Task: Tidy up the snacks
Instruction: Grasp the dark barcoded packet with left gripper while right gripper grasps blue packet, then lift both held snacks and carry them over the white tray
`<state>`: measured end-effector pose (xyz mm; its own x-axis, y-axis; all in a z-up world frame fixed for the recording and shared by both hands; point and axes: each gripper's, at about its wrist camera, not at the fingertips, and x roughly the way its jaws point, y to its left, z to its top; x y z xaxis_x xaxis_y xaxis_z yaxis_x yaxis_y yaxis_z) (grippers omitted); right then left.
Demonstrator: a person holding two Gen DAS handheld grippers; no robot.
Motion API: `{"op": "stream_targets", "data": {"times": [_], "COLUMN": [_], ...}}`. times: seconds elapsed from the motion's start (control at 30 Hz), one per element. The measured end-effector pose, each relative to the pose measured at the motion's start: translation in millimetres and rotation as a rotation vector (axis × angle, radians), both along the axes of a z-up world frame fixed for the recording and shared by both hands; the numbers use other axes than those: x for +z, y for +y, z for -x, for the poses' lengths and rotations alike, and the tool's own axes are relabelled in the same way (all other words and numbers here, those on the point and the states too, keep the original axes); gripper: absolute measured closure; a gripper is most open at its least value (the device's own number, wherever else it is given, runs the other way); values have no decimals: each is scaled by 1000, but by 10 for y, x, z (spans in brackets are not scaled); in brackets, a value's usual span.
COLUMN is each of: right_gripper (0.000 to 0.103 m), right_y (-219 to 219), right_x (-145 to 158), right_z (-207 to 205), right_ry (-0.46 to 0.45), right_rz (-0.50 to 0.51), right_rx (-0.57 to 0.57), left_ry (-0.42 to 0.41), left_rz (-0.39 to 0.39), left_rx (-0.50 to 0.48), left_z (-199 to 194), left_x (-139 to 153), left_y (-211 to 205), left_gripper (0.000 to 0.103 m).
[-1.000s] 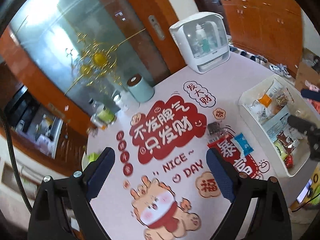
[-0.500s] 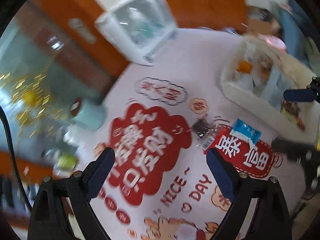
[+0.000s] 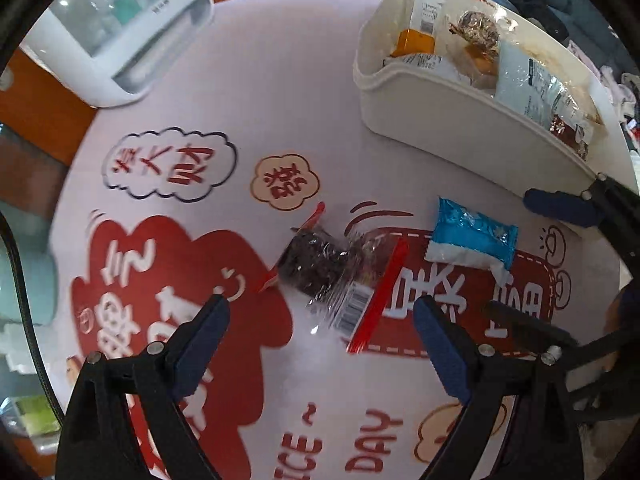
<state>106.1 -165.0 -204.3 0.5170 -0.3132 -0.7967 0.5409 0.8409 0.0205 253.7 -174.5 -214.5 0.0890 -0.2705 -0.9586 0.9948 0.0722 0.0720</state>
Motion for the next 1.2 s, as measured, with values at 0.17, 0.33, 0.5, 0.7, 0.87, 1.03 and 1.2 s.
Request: {"op": "stream_targets", "data": {"times": [0.17,0.33,0.5,0.7,0.87,1.03,1.2], "right_gripper": [37,43,71,72,72,73,73], "right_y": [-114,-194,-217,-247,-278,-262,-178], "right_x": [-297,-513,-507,-486,-475,-463,-405], "right_z": [-106,-125,-129,-150,-131,-79,9], "right_ry": [45,65,58,50,41,39,37], "right_rz": [13,-9,8,-28,-57,-101,-132], "right_rx": [-48,-78,-79,-74,-72,-56,-17], "left_ry": [37,84,134,82,104,131,197], "left_rz": [-17,-13,1,15,29,35,22], "left_rx": [-23,-6,41,67,145,279,449], "left_z": [-71,-165,-298,-280,-312,-176,122], "left_x": [-230,-379,-475,-505,-440,-425,-394], "left_y": [-111,-227,-344,-347,-157,170,632], "left_gripper": [11,11,11,29,58,59,59]}}
